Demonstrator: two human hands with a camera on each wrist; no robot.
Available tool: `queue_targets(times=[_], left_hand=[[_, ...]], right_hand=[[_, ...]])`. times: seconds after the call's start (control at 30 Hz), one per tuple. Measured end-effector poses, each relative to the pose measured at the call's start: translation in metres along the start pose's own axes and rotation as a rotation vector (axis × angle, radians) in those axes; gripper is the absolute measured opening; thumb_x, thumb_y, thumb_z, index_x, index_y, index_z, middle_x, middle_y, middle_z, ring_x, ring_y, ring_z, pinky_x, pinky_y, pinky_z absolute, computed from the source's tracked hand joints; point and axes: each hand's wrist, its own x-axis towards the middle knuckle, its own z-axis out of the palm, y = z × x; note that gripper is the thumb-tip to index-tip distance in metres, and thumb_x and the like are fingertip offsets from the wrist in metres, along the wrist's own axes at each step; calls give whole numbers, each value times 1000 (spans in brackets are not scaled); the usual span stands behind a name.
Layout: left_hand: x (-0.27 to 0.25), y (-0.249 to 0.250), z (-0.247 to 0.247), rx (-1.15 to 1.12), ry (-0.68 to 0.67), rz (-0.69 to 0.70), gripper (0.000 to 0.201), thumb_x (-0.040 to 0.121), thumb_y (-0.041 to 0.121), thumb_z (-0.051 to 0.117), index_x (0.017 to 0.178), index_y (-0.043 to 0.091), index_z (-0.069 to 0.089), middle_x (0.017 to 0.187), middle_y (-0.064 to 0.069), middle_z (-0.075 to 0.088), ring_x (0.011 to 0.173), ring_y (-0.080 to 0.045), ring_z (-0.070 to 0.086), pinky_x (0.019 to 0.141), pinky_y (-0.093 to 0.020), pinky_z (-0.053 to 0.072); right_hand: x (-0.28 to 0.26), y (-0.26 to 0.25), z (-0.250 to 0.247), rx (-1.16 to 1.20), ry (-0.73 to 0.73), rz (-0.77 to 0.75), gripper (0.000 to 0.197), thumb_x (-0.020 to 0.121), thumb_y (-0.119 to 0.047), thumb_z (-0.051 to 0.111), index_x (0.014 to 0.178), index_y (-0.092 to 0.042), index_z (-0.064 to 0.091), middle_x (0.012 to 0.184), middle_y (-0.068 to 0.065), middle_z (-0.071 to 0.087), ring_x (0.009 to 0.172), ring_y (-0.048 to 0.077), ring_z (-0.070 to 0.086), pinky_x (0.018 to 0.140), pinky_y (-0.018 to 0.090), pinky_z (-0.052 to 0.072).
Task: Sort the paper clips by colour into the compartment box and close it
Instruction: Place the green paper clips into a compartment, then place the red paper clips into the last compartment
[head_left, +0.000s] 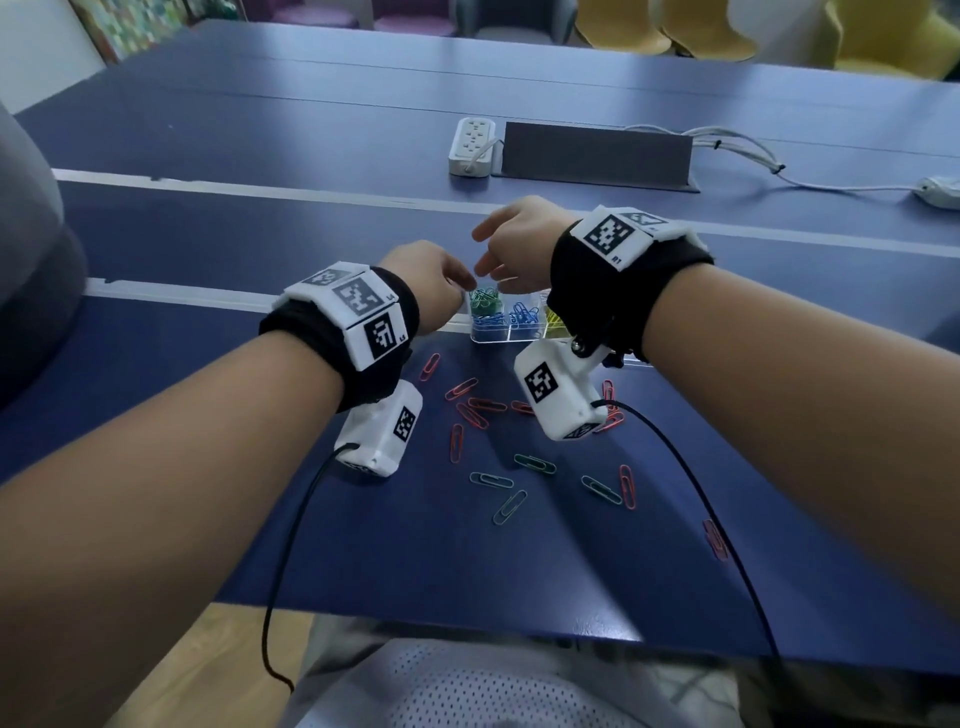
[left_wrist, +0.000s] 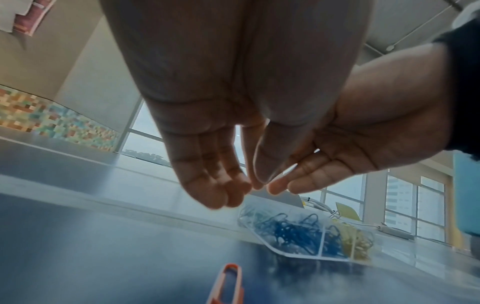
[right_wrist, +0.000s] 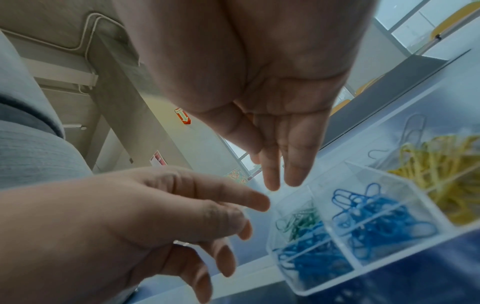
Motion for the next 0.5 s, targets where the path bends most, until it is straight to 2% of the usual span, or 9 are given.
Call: queue_targets(times=[0.07,0.1,0.2,0.3,0.4,0.5], left_hand=[[-6,0,-3,29,34,32,32,89,7,45,106,18,70,90,-6,66,65,-16,56,63,-19,46],[-10,0,-4,57,47,57,28,88,9,48,102,18,71,86,-3,64,64,-13,54,61,-19,43],[-28,1,-8,192,-10,185,16,85,18,59,94,19,73,77,4,62,73,-10,53,74,-18,40],[-56,2,-5,283,-179,338,11,80,20,64,83,22,74,63,11,60,63,-6,53,74,-20,45],[-82,1,4,348,-354,409,10,77,27,67,84,25,74,80,7,70,71,-6,61,72,-17,46],[-93,2,11,484,-391,437,22,79,43,64,95,29,71,91,9,69,75,-6,54,80,-20,46]], right_hand=[[-9,1,-4,6,21,-12,36,85,-5,51,120,-9,60,95,6,63,82,22,63,81,34,58],[-16,1,-5,-14,33,-21,33,86,-5,51,116,-9,63,93,7,65,79,22,63,78,33,58],[-50,5,-7,-382,78,-148,28,85,-9,50,100,-16,72,83,4,67,78,18,61,83,30,55],[-90,17,-5,-714,-40,-220,20,83,-18,58,94,-20,75,78,0,65,80,15,59,74,19,43],[-122,34,2,-882,-196,-205,16,80,-21,62,88,-21,75,88,0,73,80,17,61,69,20,42],[-140,45,4,-946,-271,-196,14,76,-18,62,85,-18,73,86,4,73,83,25,66,71,23,51]])
